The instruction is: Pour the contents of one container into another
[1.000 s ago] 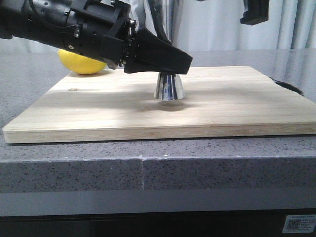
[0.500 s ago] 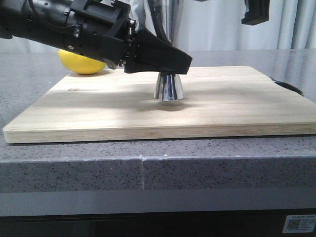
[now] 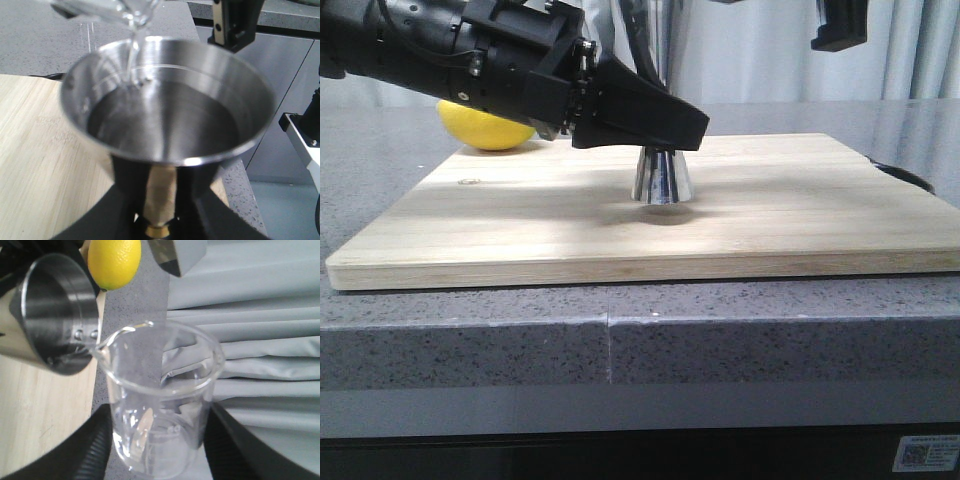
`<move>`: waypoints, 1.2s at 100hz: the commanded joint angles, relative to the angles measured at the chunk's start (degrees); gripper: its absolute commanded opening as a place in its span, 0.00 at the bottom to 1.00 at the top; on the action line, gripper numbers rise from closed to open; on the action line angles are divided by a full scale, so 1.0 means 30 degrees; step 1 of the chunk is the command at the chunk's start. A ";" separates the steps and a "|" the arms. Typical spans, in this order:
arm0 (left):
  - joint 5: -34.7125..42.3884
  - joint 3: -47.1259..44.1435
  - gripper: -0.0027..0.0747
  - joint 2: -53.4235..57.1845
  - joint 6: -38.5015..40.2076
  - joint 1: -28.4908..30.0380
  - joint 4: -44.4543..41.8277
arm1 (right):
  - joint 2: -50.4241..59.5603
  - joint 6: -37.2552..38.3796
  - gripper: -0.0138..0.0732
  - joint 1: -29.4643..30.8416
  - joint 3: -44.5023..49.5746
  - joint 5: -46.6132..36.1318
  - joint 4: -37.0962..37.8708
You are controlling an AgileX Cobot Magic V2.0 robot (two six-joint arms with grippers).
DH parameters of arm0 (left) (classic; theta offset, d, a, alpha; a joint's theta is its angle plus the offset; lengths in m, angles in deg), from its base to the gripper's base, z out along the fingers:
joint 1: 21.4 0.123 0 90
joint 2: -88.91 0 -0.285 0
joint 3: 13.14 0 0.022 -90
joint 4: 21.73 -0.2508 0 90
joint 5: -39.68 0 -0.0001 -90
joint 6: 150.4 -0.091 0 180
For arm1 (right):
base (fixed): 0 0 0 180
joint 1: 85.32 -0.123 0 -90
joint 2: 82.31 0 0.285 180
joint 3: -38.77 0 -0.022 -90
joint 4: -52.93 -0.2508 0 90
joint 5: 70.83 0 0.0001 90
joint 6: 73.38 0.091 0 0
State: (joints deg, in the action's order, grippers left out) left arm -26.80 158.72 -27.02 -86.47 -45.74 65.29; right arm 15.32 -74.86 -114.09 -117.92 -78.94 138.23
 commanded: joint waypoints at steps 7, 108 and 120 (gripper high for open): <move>-0.1711 0.0546 0.02 0.1135 0.0006 -0.0116 0.1399 | 0.0753 0.0013 0.52 0.0024 -0.0738 -0.0154 0.0037; -0.1711 0.0546 0.02 0.1135 0.0006 -0.0116 0.1399 | 0.0753 0.0013 0.52 0.0024 -0.0750 -0.0154 0.1222; -0.1711 0.0546 0.02 0.1135 0.0006 -0.0116 0.1399 | 0.0753 0.0013 0.52 0.0024 -0.0750 -0.0154 0.1432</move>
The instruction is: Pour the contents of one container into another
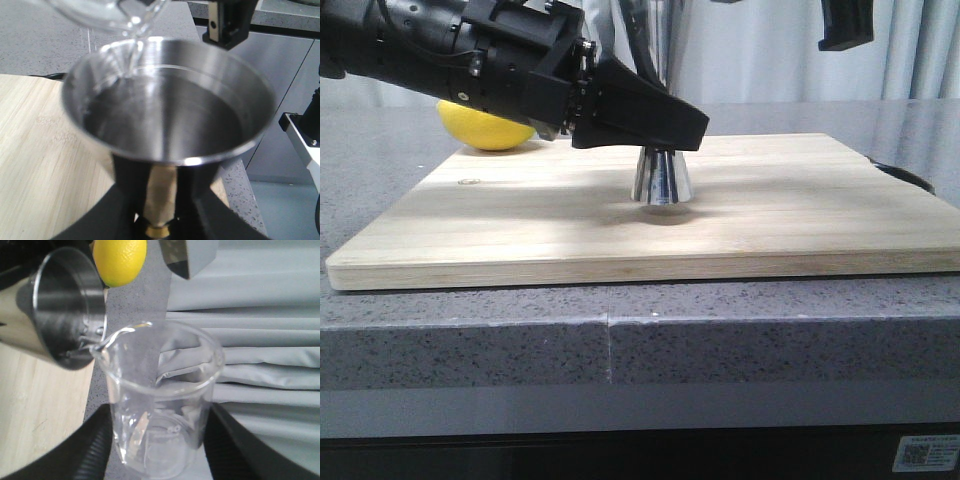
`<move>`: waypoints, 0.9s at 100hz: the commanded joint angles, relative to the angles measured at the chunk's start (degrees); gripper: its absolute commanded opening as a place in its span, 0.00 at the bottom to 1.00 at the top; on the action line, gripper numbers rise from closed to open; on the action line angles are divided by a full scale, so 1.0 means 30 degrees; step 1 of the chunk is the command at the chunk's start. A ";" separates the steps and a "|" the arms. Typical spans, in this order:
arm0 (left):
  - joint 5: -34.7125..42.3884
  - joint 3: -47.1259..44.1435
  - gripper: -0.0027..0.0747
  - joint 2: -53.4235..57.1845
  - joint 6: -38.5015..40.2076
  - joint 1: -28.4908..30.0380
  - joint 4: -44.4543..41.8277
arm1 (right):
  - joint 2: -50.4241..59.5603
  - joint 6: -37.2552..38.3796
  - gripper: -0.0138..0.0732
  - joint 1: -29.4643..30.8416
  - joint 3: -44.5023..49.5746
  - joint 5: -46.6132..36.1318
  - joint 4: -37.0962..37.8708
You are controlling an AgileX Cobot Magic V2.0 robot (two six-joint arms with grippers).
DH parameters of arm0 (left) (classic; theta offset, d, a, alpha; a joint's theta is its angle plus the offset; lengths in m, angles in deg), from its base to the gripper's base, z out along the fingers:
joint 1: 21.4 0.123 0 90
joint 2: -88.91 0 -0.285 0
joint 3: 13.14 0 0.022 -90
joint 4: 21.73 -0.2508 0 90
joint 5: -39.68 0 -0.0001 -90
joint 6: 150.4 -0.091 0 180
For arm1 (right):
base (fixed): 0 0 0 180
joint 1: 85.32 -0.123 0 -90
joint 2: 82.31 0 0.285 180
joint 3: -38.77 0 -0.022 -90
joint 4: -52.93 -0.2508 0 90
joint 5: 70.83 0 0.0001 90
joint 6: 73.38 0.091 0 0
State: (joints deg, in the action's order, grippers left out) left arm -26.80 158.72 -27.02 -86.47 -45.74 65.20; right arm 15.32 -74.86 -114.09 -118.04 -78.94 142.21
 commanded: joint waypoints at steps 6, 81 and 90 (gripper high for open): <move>-0.1711 0.0546 0.02 0.1135 0.0006 -0.0116 0.1428 | 0.0753 0.0013 0.52 0.0024 -0.0709 -0.0154 0.0145; -0.1711 0.0546 0.02 0.1135 0.0006 -0.0116 0.1428 | 0.0753 0.0013 0.51 0.0024 -0.0709 -0.0142 0.0537; -0.1711 0.0546 0.02 0.1135 0.0006 -0.0116 0.1428 | 0.0753 0.0013 0.47 0.0024 -0.0709 -0.0001 0.0501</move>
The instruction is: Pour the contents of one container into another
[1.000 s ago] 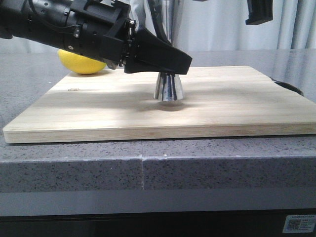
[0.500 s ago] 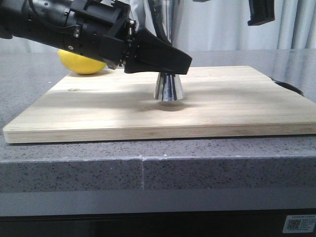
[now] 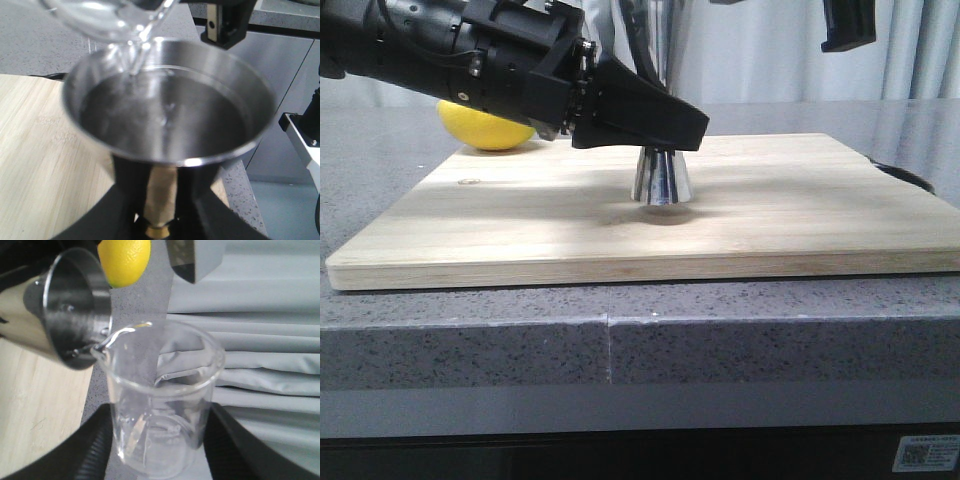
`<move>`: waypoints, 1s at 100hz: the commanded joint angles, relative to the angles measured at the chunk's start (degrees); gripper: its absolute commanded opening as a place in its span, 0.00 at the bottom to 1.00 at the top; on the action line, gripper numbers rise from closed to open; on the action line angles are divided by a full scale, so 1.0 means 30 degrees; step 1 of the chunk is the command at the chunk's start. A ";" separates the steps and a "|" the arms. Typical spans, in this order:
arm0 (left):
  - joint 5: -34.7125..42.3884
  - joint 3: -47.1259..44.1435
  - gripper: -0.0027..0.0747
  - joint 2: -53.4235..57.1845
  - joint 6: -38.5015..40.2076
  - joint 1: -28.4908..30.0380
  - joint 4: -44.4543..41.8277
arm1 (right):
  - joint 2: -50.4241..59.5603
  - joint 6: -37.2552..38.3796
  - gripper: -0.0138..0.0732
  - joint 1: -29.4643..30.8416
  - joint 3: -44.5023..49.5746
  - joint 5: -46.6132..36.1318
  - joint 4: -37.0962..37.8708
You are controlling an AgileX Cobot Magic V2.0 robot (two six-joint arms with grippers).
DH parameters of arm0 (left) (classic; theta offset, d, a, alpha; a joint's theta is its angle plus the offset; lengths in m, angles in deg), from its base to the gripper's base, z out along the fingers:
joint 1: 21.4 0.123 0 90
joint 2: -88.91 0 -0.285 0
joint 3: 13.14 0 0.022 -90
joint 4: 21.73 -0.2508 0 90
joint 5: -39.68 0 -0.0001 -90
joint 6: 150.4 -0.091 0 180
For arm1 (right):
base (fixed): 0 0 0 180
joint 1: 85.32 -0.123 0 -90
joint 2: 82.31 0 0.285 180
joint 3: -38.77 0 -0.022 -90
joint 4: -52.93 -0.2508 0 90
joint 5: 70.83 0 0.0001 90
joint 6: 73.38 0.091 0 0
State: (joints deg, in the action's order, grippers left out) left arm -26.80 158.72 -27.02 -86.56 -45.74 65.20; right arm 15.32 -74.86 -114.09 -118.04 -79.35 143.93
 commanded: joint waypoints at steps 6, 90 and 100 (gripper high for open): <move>-0.1711 0.0546 0.02 0.1135 0.0037 -0.0116 0.1428 | 0.0753 0.0013 0.45 0.0024 -0.0709 0.0129 -0.0203; -0.1711 0.0546 0.02 0.1135 0.0037 -0.0116 0.1428 | 0.1042 0.0013 0.45 0.0024 -0.0709 0.0010 -0.8978; -0.1711 0.0546 0.02 0.1135 0.0037 -0.0116 0.1428 | 0.1268 0.0013 0.45 0.0024 -0.0709 0.0021 -1.0299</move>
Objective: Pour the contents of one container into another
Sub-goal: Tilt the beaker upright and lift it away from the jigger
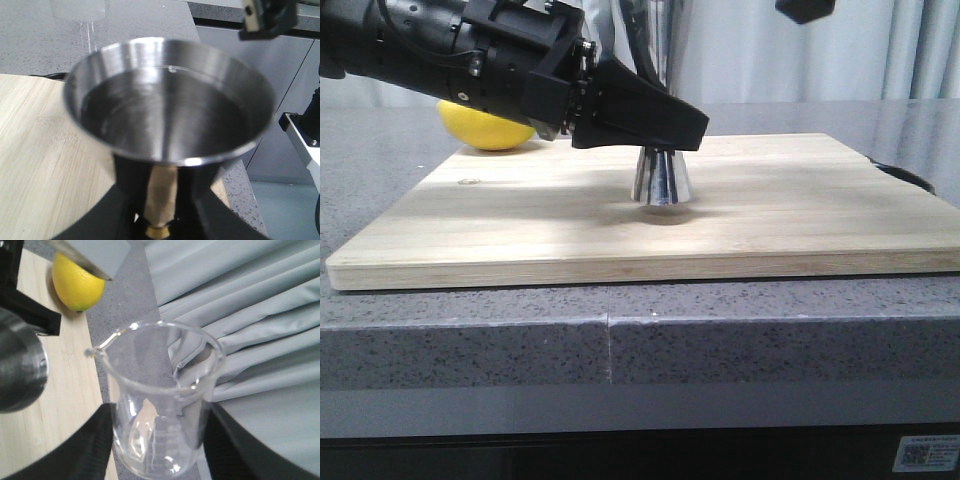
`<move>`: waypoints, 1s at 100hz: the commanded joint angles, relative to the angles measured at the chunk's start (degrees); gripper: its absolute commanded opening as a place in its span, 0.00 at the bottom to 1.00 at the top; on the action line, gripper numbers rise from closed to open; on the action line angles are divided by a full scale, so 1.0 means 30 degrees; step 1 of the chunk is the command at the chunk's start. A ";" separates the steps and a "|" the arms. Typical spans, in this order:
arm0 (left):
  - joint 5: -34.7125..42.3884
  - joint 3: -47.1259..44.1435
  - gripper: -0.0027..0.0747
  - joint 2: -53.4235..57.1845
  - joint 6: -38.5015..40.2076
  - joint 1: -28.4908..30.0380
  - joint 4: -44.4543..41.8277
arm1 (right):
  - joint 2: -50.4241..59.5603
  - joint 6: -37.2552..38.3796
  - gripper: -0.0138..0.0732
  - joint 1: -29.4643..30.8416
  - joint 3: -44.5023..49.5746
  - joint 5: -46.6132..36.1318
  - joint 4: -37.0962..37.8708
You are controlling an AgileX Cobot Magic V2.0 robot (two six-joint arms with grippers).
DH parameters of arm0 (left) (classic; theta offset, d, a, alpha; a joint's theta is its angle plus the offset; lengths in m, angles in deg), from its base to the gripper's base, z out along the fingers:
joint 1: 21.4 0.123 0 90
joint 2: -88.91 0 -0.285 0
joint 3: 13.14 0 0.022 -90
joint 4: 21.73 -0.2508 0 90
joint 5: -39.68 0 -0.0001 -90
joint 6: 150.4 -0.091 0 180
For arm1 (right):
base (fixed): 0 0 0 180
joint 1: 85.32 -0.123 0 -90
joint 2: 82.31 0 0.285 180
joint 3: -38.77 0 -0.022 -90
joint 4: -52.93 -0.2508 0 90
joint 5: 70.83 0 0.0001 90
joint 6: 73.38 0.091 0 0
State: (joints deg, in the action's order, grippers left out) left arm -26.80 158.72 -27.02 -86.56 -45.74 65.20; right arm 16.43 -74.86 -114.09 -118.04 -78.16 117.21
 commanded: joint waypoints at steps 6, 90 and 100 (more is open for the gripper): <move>-0.1711 0.0546 0.02 0.1135 0.0037 -0.0116 0.1428 | 0.1027 0.0013 0.45 0.0024 -0.0709 -0.0291 -0.2139; -0.1987 0.0546 0.02 0.1135 0.0071 -0.0116 0.1428 | 0.1131 0.0037 0.45 0.1063 -0.0709 0.0660 -1.5168; -0.1987 0.0546 0.02 0.1135 0.0071 -0.0116 0.1428 | 0.1131 0.0037 0.45 0.1868 -0.0668 0.0454 -1.5661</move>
State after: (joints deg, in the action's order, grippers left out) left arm -26.80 158.72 -27.02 -86.56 -45.74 65.20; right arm 17.87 -74.78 -110.52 -118.04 -72.29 72.21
